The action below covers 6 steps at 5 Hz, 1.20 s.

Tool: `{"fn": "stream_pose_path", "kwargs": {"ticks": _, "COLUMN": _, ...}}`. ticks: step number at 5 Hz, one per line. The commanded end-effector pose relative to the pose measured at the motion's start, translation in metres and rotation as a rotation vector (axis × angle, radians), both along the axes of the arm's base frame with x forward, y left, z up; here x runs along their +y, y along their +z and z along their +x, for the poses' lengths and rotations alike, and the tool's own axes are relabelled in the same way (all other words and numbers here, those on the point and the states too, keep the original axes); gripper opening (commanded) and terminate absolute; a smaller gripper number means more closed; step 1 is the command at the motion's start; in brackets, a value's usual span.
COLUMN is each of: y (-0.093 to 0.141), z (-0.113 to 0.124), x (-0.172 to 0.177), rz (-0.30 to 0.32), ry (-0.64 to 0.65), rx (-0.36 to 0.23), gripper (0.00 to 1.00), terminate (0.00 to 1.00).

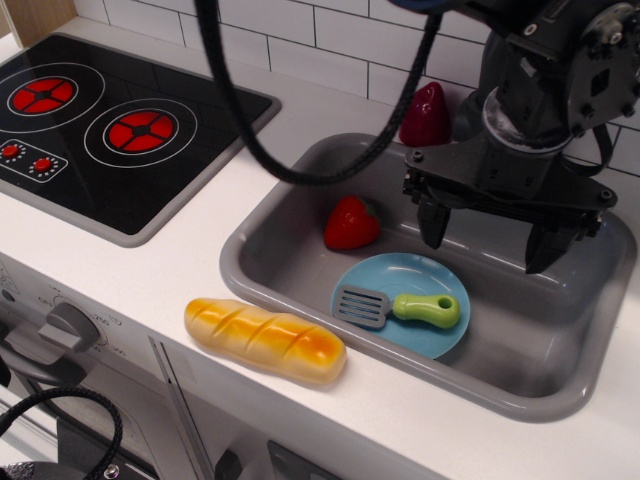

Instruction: Take spatula off plate sink

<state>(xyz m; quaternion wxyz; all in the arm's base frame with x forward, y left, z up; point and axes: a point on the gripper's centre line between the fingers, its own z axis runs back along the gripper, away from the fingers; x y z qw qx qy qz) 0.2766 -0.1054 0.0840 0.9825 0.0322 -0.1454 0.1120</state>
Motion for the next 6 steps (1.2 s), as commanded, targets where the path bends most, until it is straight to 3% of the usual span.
{"fn": "stream_pose_path", "kwargs": {"ticks": 1, "y": 0.000, "z": 0.000, "x": 0.000, "rz": 0.000, "ry": 0.000, "rx": 0.000, "gripper": 1.00, "terminate": 0.00}}
{"fn": "stream_pose_path", "kwargs": {"ticks": 2, "y": -0.015, "z": 0.003, "x": 0.010, "rz": 0.068, "ry": -0.252, "rx": 0.051, "gripper": 1.00, "terminate": 0.00}}
{"fn": "stream_pose_path", "kwargs": {"ticks": 4, "y": -0.027, "z": 0.017, "x": 0.024, "rz": 0.044, "ry": -0.755, "rx": 0.149, "gripper": 1.00, "terminate": 0.00}}
{"fn": "stream_pose_path", "kwargs": {"ticks": 6, "y": -0.042, "z": 0.022, "x": 0.033, "rz": 0.083, "ry": -1.254, "rx": 0.135, "gripper": 1.00, "terminate": 0.00}}
